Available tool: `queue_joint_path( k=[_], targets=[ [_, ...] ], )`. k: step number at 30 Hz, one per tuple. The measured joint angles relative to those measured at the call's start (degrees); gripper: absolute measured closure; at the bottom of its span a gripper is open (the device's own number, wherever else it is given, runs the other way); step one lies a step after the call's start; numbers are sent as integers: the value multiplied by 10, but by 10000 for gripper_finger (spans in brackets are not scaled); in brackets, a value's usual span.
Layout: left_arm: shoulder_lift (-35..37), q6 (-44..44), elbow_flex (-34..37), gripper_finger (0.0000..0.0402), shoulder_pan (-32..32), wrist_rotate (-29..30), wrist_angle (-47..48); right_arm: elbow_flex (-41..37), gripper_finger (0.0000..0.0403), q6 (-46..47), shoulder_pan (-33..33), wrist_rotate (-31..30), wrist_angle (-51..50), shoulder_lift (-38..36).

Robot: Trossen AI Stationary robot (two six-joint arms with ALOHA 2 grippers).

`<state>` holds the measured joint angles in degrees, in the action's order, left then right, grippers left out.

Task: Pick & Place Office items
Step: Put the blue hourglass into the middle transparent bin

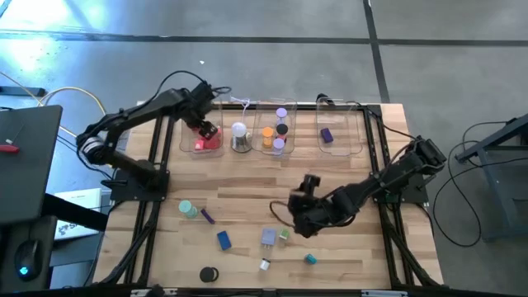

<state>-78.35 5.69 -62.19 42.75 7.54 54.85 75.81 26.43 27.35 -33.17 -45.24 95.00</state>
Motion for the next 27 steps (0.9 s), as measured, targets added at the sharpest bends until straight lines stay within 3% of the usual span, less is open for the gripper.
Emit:
queue_joint_path(
  k=[6, 14, 22, 27],
  targets=[
    [49, -12, 0, 162, -128, -33, 20, 0, 125, -120, 12, 135, 24, 0],
    [64, 42, 0, 162, -291, -33, 17, 0, 125, -116, 11, 259, 122, 0],
    [62, 68, 0, 162, -390, -32, 4, 0, 125, -156, 11, 189, 69, 0],
    [62, 81, 0, 162, -436, -32, 3, 0, 125, -130, 12, 184, 69, 0]
  ],
)
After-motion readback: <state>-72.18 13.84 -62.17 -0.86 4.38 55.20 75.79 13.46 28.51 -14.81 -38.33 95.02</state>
